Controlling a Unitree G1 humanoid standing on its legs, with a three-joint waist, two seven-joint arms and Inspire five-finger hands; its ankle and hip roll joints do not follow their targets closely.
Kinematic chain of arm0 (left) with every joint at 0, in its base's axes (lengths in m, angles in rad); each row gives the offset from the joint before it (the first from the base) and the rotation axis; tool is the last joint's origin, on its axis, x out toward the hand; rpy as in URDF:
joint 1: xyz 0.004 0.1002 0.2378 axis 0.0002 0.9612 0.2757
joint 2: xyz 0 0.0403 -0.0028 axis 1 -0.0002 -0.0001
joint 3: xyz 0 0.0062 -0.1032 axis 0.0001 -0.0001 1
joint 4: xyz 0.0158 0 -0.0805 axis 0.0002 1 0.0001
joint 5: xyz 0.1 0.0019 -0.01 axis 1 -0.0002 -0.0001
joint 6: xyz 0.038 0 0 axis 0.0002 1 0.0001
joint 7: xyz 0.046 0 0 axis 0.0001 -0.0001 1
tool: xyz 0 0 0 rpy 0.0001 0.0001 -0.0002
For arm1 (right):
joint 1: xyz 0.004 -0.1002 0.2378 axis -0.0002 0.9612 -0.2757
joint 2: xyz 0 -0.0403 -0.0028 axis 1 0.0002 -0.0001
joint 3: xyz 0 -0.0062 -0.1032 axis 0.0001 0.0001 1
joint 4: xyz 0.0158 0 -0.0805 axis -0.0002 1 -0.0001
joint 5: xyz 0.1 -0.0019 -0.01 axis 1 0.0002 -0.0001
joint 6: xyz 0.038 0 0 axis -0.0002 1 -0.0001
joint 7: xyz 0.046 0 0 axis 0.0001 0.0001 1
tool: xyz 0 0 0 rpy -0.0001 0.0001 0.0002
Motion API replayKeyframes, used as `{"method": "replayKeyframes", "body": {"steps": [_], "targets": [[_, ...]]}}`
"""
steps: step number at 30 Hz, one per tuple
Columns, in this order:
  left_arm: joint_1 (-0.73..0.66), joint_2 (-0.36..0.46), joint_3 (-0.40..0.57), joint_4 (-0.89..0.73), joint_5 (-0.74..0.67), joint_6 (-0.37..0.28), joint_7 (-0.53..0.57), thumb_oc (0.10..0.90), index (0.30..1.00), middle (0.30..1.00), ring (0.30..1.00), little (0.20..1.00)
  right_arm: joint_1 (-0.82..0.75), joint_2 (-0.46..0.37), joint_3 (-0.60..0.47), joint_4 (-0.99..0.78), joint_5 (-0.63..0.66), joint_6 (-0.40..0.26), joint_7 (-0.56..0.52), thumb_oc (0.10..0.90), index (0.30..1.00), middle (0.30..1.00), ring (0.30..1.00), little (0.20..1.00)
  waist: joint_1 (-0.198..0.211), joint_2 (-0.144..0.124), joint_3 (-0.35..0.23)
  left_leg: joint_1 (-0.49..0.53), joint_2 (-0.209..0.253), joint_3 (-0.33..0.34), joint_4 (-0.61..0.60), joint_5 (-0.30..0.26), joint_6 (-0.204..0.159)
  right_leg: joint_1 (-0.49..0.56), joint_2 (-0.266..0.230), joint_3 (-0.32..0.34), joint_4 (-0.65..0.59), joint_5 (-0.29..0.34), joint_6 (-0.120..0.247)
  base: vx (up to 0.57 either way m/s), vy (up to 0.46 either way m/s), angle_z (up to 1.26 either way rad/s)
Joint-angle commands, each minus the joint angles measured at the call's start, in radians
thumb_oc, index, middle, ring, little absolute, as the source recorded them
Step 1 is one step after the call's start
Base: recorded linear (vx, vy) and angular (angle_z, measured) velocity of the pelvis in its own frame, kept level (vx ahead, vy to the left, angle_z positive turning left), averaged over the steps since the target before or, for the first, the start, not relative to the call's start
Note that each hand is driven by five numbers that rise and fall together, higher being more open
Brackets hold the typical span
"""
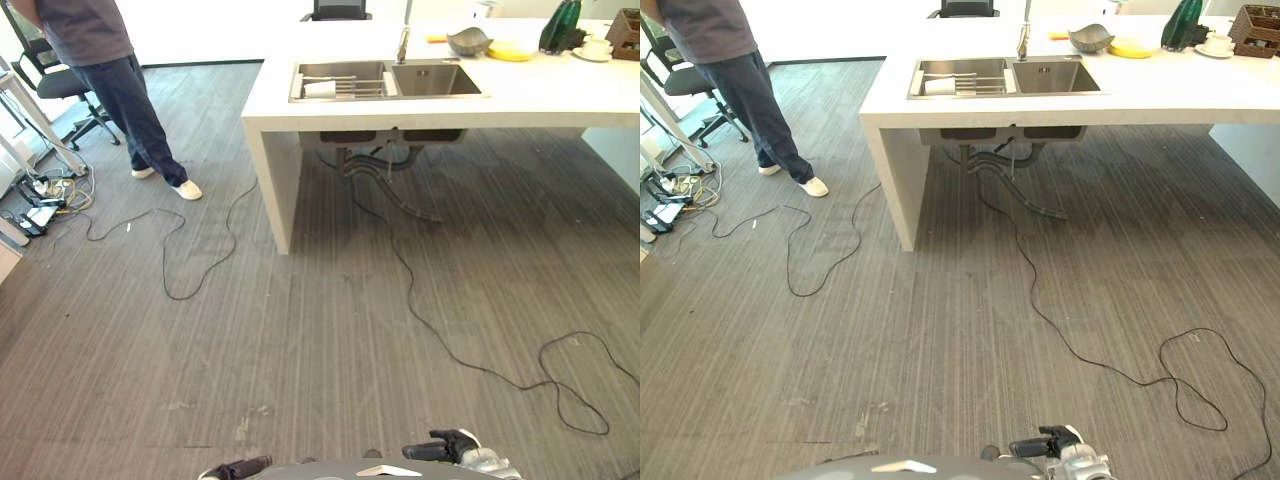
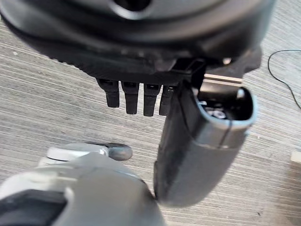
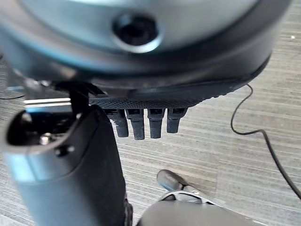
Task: Place the dishes in the dishwasher.
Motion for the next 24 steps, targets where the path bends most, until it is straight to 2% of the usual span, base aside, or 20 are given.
{"method": "replayKeyframes", "body": {"steps": [1, 18, 24], "targets": [[-0.036, -0.043, -0.04, 0.072, -0.001, 0.007, -0.003, 0.8, 0.9, 0.9, 0.9, 0.9, -0.029, 0.001, 0.044, 0.032, -0.04, 0.005, -0.012, 0.8, 0.9, 0.9, 0.9, 0.9, 0.009, -0.021, 0.029, -0.008, 0.019, 0.039, -0.013, -0.032, -0.045, 0.048, -0.079, 0.012, 0.012, -0.136, 0.146, 0.0, 0.0, 0.0], [-0.058, -0.051, -0.033, 0.051, -0.077, -0.014, 0.032, 0.8, 0.9, 0.9, 0.9, 0.9, -0.043, -0.004, 0.061, 0.021, -0.072, -0.004, -0.049, 0.8, 0.9, 0.9, 0.9, 0.9, 0.011, -0.018, 0.016, -0.001, 0.026, 0.034, -0.013, -0.032, -0.053, 0.061, -0.074, -0.005, 0.012, -0.145, 0.14, 0.0, -0.002, 0.0], [-0.056, -0.053, -0.041, 0.055, -0.062, -0.013, 0.04, 0.8, 0.9, 0.9, 0.9, 0.9, -0.05, -0.005, 0.068, 0.013, -0.072, -0.01, -0.059, 0.8, 0.9, 0.9, 0.9, 0.9, 0.01, -0.017, 0.015, 0.003, 0.026, 0.034, -0.013, -0.034, -0.053, 0.061, -0.074, -0.001, 0.012, -0.146, 0.139, 0.0, 0.0, 0.0]]}}
